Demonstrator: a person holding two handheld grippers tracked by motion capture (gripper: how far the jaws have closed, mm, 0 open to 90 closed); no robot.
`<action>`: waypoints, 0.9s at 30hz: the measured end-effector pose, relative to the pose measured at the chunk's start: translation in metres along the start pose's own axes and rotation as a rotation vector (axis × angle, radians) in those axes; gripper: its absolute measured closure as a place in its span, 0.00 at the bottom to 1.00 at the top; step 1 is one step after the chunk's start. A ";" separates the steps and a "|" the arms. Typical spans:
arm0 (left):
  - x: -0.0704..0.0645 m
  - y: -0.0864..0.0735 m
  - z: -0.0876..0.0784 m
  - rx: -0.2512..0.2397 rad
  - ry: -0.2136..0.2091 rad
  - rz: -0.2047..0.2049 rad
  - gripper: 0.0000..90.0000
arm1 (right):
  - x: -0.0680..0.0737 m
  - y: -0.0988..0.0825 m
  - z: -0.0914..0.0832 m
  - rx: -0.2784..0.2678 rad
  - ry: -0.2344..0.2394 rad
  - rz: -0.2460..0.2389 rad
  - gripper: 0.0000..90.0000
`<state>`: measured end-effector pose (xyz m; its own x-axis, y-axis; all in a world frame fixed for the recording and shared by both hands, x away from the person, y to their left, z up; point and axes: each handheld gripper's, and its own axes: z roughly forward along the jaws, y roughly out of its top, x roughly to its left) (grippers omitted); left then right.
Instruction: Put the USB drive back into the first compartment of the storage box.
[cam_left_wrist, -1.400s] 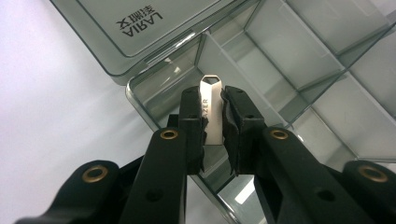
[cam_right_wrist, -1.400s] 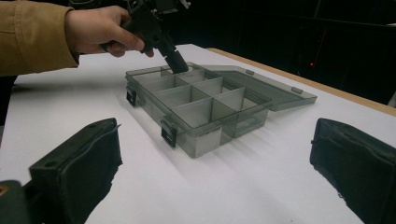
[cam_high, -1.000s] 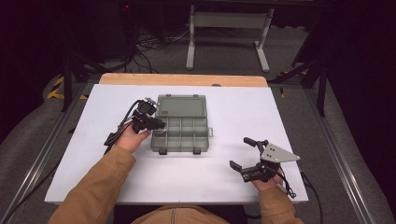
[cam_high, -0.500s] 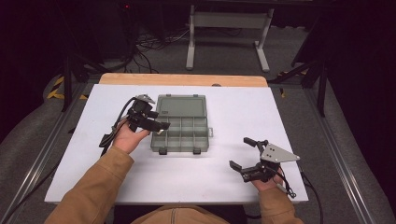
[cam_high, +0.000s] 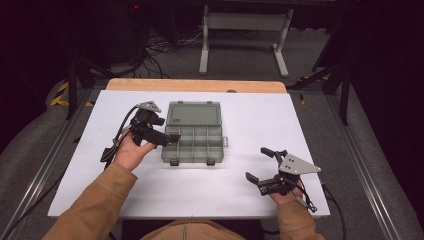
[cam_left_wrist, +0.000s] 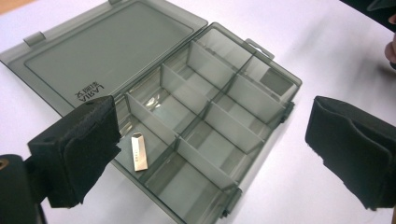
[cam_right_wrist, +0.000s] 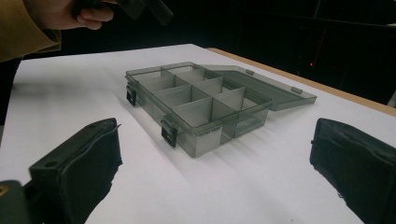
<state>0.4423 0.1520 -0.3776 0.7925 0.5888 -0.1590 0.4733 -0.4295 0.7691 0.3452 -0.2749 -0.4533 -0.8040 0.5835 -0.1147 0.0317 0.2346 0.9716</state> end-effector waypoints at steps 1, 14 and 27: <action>-0.002 -0.001 -0.003 -0.011 -0.002 0.011 0.04 | 0.000 0.000 0.000 -0.001 0.001 0.001 0.03; -0.025 -0.024 -0.040 -0.187 -0.038 0.084 0.02 | 0.001 0.000 -0.001 -0.003 -0.003 -0.001 0.03; -0.035 -0.065 -0.061 -0.378 -0.013 0.135 0.04 | 0.001 0.001 -0.001 -0.013 -0.006 -0.003 0.03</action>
<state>0.3606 0.2007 -0.3841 0.8438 0.5345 -0.0469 0.1917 -0.2188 0.9567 0.3433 -0.2750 -0.4524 -0.8002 0.5879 -0.1186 0.0215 0.2257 0.9739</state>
